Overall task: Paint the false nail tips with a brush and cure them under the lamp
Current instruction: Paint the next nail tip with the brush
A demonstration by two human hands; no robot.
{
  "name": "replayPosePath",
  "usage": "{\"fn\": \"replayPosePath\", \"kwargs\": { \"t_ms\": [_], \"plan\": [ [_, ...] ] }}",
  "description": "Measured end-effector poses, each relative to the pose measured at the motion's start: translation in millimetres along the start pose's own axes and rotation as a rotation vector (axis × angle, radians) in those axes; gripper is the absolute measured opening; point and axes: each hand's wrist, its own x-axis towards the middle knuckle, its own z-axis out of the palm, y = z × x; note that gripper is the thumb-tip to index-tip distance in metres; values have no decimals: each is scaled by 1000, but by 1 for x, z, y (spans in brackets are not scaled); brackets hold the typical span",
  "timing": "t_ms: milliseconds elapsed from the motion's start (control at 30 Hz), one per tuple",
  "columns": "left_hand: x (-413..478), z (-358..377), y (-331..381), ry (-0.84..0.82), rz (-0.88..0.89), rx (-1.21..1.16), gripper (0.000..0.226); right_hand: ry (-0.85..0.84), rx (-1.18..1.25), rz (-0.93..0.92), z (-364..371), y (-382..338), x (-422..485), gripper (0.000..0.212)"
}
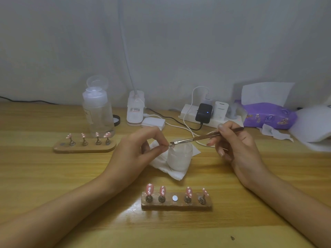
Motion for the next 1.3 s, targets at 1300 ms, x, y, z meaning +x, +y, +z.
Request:
{"fn": "replayPosePath", "kwargs": {
  "t_ms": [1300],
  "plan": [
    [0,0,1,0,1,-12,5,25,23,-22,0,-2,-1,20]
  ]
}}
